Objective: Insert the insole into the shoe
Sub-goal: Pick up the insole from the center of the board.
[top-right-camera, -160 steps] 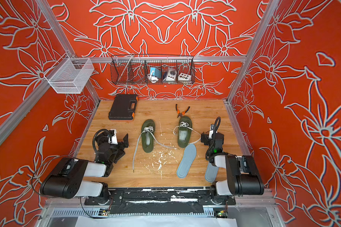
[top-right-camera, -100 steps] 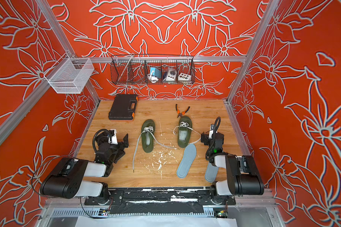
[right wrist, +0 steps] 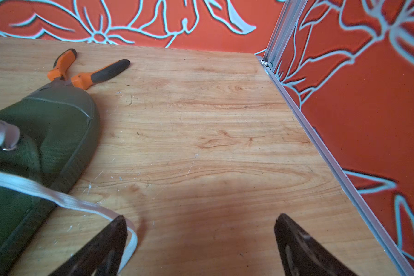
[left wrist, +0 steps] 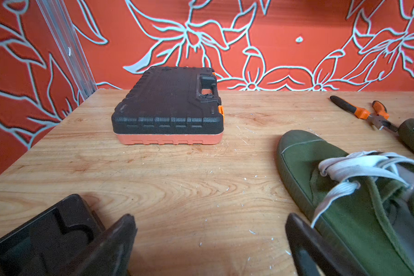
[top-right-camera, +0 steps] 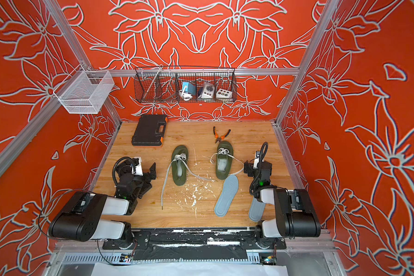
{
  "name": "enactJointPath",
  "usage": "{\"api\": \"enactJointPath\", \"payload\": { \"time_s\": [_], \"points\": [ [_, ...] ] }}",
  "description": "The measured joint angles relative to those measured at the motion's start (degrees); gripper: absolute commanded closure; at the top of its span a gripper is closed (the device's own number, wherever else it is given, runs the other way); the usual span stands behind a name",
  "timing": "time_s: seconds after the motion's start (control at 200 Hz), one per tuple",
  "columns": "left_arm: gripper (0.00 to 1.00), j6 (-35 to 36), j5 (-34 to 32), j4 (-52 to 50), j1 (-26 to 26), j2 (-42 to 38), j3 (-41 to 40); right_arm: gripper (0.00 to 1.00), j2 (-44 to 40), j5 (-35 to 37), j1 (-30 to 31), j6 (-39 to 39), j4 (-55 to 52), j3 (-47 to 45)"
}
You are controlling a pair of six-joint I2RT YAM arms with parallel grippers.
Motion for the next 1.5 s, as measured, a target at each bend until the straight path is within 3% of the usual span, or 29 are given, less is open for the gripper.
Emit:
{"api": "enactJointPath", "payload": {
  "time_s": [0.14,0.47,0.731,0.911,1.096,1.276,1.501],
  "points": [
    [0.02,0.0,-0.2,-2.1,0.0,-0.5,0.6,0.02,0.0,0.0,0.0,0.0,0.0,0.0],
    [0.03,-7.6,-10.0,-24.2,-0.1,-13.4,12.7,0.02,-0.5,0.2,0.0,0.0,-0.8,0.1],
    [0.03,-11.8,-8.9,-42.1,-0.7,-16.1,22.4,0.05,-18.5,8.5,0.1,1.6,-33.2,15.5],
    [0.08,-16.4,-4.1,-51.3,-4.3,-17.4,27.2,0.06,-29.2,12.6,0.1,11.1,-59.8,25.2],
    [0.08,-21.8,-1.1,-56.3,-11.8,-18.5,27.4,0.07,-30.9,9.7,-0.2,22.9,-83.4,27.5],
    [0.09,-26.2,-0.8,-57.9,-21.0,-17.6,27.8,0.12,-29.1,4.0,-2.2,31.0,-93.1,24.9],
    [0.12,-30.5,1.4,-58.3,-26.4,-13.0,31.1,0.32,-26.3,0.1,-8.9,36.2,-94.0,19.1]
  ]
}}
